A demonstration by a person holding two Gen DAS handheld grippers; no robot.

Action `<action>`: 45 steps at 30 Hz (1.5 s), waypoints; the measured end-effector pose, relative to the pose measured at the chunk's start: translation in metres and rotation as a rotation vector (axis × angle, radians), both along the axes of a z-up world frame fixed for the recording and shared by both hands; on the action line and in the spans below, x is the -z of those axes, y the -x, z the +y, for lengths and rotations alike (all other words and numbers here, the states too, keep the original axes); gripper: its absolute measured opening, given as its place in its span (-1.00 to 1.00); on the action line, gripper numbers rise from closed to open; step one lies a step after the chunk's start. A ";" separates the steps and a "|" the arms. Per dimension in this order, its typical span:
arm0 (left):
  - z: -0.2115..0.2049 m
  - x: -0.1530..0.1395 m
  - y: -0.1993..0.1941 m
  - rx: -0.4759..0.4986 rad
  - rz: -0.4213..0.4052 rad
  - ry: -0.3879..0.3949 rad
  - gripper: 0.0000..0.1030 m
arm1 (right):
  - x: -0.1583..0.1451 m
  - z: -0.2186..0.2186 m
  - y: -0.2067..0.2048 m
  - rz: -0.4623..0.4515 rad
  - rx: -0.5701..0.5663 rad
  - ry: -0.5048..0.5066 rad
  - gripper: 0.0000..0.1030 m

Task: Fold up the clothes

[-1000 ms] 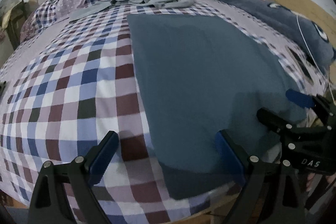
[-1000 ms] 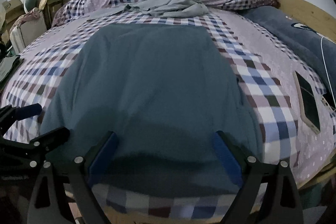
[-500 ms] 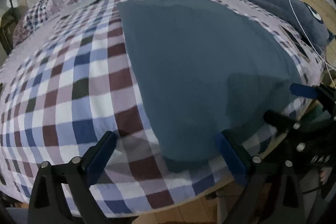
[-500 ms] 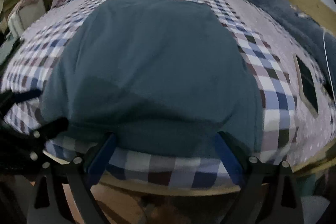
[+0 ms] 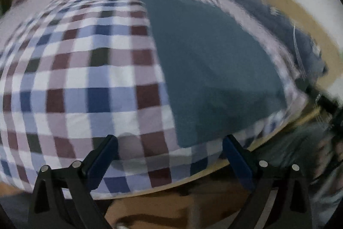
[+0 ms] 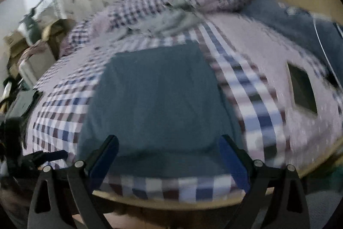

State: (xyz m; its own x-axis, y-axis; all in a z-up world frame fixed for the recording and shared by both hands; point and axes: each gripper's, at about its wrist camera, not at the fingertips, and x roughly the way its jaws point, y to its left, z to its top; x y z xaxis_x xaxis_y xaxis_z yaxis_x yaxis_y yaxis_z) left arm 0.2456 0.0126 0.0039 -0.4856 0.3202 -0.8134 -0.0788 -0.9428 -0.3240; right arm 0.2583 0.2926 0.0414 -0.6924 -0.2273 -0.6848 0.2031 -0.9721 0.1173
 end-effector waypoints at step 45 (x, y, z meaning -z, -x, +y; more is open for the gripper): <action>-0.021 0.037 0.044 0.027 -0.138 -0.669 0.94 | -0.001 0.027 0.023 -0.066 0.006 0.265 0.87</action>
State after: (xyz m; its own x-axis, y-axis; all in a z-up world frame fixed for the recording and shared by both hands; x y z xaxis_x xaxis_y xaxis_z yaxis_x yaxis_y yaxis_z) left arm 0.2012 -0.0084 -0.0335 -0.3763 0.7864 -0.4898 -0.0159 -0.5340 -0.8453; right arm 0.2356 0.3194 0.0425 -0.6500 -0.4003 -0.6460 0.1807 -0.9070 0.3803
